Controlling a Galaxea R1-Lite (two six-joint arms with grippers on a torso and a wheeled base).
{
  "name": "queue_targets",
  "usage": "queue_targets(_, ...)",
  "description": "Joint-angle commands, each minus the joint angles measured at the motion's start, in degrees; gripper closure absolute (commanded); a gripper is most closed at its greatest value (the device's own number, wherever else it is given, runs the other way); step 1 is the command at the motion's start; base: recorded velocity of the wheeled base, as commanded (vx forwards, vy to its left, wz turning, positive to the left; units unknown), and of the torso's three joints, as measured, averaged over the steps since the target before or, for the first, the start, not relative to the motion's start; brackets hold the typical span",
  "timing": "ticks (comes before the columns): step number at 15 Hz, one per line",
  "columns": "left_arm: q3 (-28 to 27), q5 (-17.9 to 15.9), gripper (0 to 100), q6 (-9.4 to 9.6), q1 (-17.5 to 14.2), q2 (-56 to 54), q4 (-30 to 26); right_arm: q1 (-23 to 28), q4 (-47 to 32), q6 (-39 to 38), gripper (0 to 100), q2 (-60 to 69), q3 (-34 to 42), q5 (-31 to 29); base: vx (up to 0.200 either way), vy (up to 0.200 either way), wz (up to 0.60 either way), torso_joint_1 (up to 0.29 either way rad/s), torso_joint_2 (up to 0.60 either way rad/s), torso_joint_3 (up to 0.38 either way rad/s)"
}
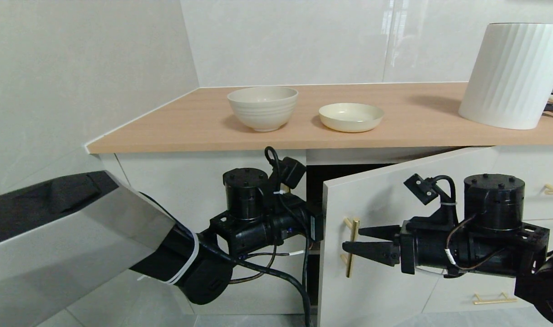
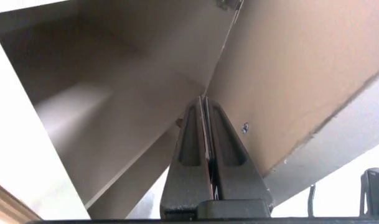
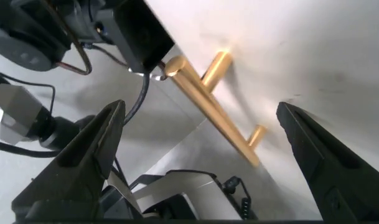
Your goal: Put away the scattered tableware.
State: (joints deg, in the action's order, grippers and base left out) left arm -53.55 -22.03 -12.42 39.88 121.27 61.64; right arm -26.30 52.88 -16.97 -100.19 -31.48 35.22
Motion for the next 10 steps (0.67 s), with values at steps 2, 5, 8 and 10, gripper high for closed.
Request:
queue_targets(2,1.35,-0.65,100,-0.23,0.20,-1.83,0.24,1.77,0.64,0.01,0,4.75,5.64,-0.50,0.000,0.000,0.00,0.000,0.00,0.000)
queue_targets(5,2.58,-0.65,100,-0.32,0.20,-3.41,0.42,4.50,0.64,-0.08,0,10.99,11.44,-0.50,0.000,0.000,0.00,0.000,0.00,0.000)
queue_targets(8,3.02,-0.56,100,-0.50,0.20,-4.55,0.42,4.41,0.47,-0.17,0,15.38,16.18,-0.41,0.000,0.000,0.00,0.000,0.00,0.000)
queue_targets(10,3.46,-0.47,100,-0.85,0.47,-4.55,0.42,4.32,0.47,-0.17,0,16.96,18.64,-0.41,0.000,0.000,0.00,0.000,0.00,0.000)
